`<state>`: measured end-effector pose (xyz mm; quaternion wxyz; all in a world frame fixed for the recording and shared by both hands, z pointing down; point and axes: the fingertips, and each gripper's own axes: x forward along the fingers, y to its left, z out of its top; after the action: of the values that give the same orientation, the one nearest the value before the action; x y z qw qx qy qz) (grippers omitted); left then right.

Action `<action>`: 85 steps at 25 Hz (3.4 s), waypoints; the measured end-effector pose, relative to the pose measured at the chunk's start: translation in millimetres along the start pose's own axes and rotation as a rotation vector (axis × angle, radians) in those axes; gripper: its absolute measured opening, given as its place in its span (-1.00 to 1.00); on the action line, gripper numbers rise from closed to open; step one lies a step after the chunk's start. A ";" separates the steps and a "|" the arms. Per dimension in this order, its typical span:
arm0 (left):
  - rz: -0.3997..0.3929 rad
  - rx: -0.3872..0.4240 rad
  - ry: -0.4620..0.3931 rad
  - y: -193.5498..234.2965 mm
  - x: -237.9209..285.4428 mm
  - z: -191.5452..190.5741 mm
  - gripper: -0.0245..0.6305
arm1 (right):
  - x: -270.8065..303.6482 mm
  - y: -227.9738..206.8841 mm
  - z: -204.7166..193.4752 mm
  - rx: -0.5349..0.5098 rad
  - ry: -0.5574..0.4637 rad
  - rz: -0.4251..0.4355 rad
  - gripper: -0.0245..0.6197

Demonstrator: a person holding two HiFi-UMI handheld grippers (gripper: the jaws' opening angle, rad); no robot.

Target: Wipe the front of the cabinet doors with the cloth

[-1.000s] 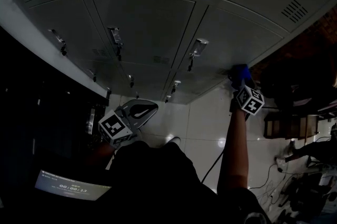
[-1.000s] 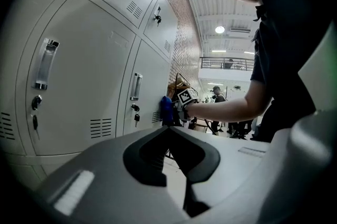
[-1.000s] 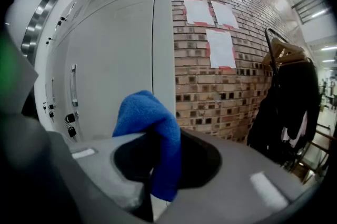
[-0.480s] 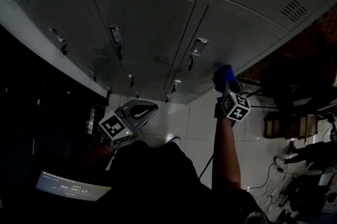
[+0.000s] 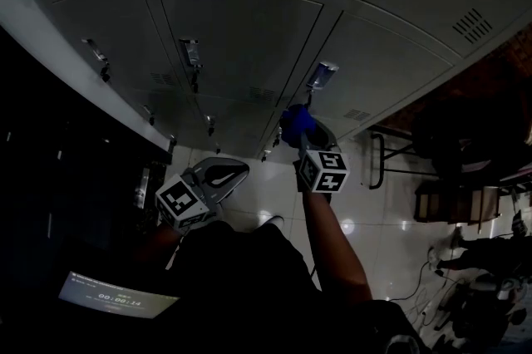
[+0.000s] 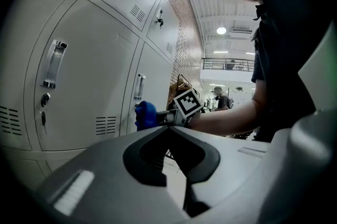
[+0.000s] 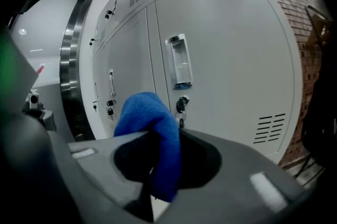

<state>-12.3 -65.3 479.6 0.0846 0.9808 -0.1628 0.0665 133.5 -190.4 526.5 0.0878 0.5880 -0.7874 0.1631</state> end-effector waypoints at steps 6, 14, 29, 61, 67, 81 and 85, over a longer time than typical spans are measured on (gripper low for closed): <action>0.022 -0.005 -0.005 6.9 -9.8 -0.1 -0.93 | 31.4 -9.9 -5.9 0.013 0.020 -0.043 -0.71; 0.035 -0.009 -0.004 8.8 -13.3 0.5 -0.93 | 35.0 -53.0 -7.3 0.002 0.040 -0.147 -0.71; 0.005 0.006 0.016 -4.1 13.8 4.2 -0.93 | -17.0 -172.7 -26.9 0.095 0.051 -0.304 -0.71; -0.025 0.025 -0.006 -3.0 30.1 14.2 -0.93 | -92.1 -49.1 21.9 -0.056 -0.080 0.043 -0.71; -0.019 0.037 -0.018 4.6 22.4 19.2 -0.93 | -107.2 31.7 30.6 -0.149 -0.130 0.213 -0.71; -0.032 0.041 -0.046 2.8 16.2 24.6 -0.93 | -110.5 84.6 26.4 -0.117 -0.140 0.300 -0.71; -0.033 0.037 -0.052 2.2 14.7 25.9 -0.93 | -110.4 91.3 25.6 -0.122 -0.138 0.321 -0.71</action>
<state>3.4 -76.7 457.0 0.0634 0.9861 -0.1473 0.0428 80.1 -77.3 452.2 0.0417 0.4584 -0.8836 0.0862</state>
